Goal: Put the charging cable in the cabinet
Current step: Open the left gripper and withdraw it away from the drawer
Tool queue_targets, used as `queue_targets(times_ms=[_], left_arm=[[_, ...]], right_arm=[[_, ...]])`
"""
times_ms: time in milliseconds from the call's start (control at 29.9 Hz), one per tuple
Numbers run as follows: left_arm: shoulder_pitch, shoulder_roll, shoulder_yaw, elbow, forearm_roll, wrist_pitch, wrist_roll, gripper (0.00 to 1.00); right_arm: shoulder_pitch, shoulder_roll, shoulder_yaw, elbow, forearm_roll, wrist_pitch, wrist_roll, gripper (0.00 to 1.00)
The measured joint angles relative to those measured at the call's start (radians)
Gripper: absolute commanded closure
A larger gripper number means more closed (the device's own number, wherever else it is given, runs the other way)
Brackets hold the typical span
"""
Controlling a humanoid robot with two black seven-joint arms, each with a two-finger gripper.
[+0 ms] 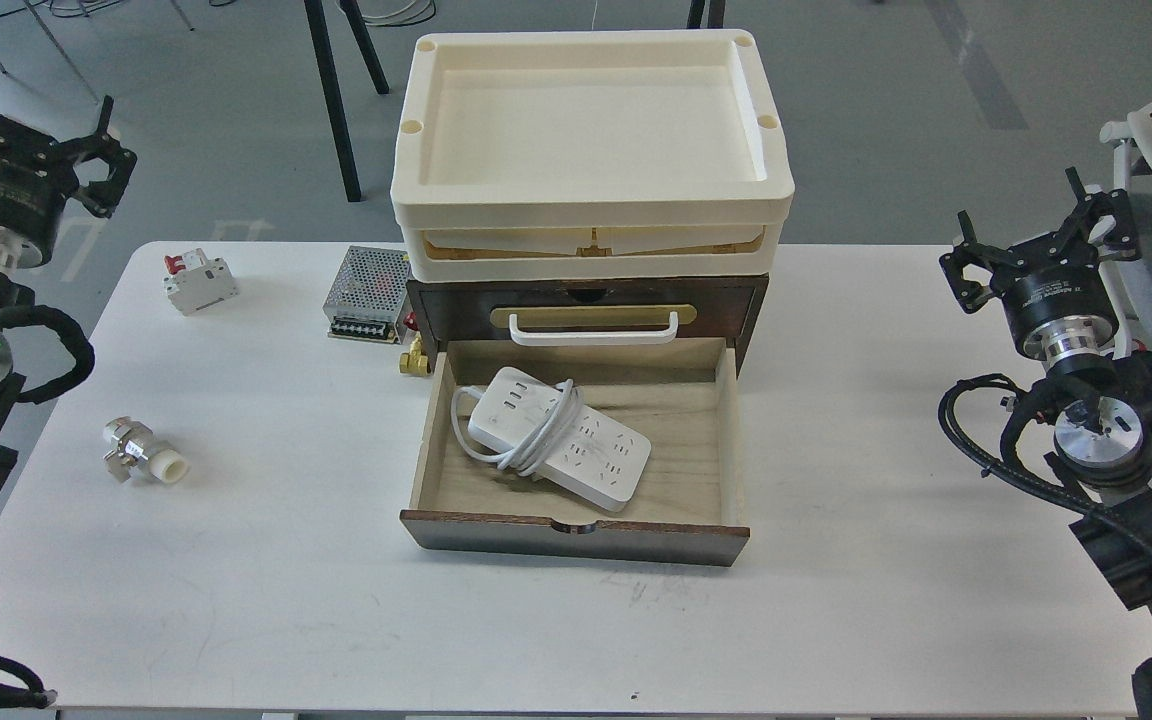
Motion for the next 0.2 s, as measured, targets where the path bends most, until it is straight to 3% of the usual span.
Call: queue_targets(times_ms=[201], left_arm=[[0.053,-0.061,0.003,0.017,0.001,0.0,0.0,0.01]], right_arm=[[0.004,0.0,0.004,0.0,0.0,0.0,0.0,0.0]])
